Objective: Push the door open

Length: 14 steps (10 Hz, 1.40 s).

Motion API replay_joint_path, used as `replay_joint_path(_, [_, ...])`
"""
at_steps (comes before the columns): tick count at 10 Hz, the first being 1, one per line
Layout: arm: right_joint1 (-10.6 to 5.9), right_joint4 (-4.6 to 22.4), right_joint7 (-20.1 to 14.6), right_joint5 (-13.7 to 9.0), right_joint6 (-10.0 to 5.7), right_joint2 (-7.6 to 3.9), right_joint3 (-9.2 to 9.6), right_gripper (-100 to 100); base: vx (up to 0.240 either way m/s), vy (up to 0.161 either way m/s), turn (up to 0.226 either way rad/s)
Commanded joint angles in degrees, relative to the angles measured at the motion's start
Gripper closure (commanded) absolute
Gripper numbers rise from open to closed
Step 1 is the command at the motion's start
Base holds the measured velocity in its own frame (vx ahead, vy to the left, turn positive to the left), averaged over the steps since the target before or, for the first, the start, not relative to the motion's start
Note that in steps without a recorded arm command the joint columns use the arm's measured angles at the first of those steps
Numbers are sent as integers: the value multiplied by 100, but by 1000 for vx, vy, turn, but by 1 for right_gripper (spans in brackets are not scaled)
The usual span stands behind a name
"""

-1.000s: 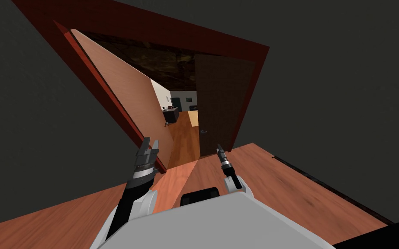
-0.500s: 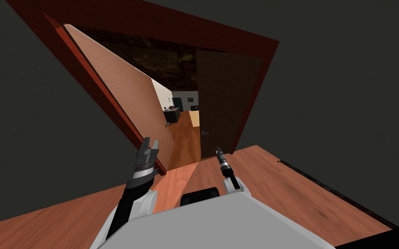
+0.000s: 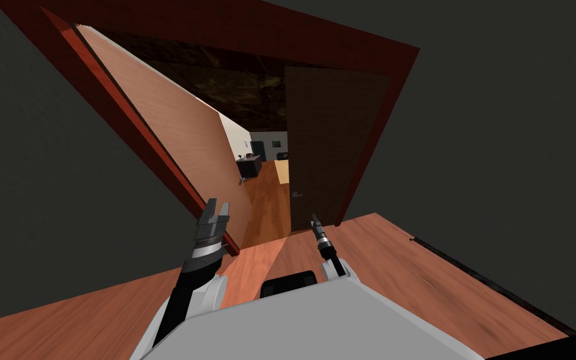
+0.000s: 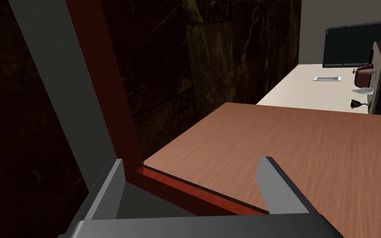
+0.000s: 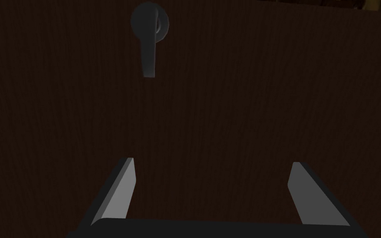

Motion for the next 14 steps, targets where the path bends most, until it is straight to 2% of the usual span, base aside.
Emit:
replay_joint_path(1, [-82,213,-30,-20,-45,3,8,-100,92,-15,41])
replay_joint_path(6, [-242,728,-94,-63,-175,34,39,-100,92,-21,36])
replay_joint_path(8, [-345,1059,-136,-91,-259,61,60,-100,142,-42,56])
replay_joint_path(11, [-432,1338,-171,-115,-329,90,77,-100,148,-36,36])
replay_joint_path(14, [-468,1370,-147,-119,-346,73,46,-100,140,8,15])
